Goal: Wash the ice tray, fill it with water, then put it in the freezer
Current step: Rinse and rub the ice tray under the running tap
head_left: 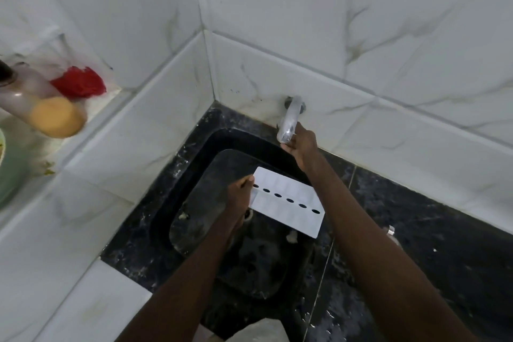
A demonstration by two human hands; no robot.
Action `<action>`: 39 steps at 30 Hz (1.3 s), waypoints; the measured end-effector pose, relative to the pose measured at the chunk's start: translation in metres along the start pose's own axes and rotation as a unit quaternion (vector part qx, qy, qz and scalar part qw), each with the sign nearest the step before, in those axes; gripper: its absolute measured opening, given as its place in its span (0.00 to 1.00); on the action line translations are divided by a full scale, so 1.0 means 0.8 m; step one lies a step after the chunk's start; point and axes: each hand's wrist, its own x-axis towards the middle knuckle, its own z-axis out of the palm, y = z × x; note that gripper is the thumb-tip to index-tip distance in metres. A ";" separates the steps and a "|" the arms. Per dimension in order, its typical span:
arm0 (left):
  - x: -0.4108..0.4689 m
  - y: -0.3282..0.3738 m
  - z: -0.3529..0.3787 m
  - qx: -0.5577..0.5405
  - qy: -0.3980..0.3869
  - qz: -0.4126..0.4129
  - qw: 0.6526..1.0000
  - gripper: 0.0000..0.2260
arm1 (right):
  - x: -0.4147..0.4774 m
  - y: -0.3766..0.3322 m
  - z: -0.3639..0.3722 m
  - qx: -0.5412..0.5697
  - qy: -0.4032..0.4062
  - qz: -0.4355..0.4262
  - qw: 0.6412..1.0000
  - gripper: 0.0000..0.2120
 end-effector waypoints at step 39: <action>-0.011 0.002 0.038 -0.033 0.003 0.016 0.999 0.13 | 0.010 -0.013 0.007 -0.058 0.103 -0.036 0.992 0.10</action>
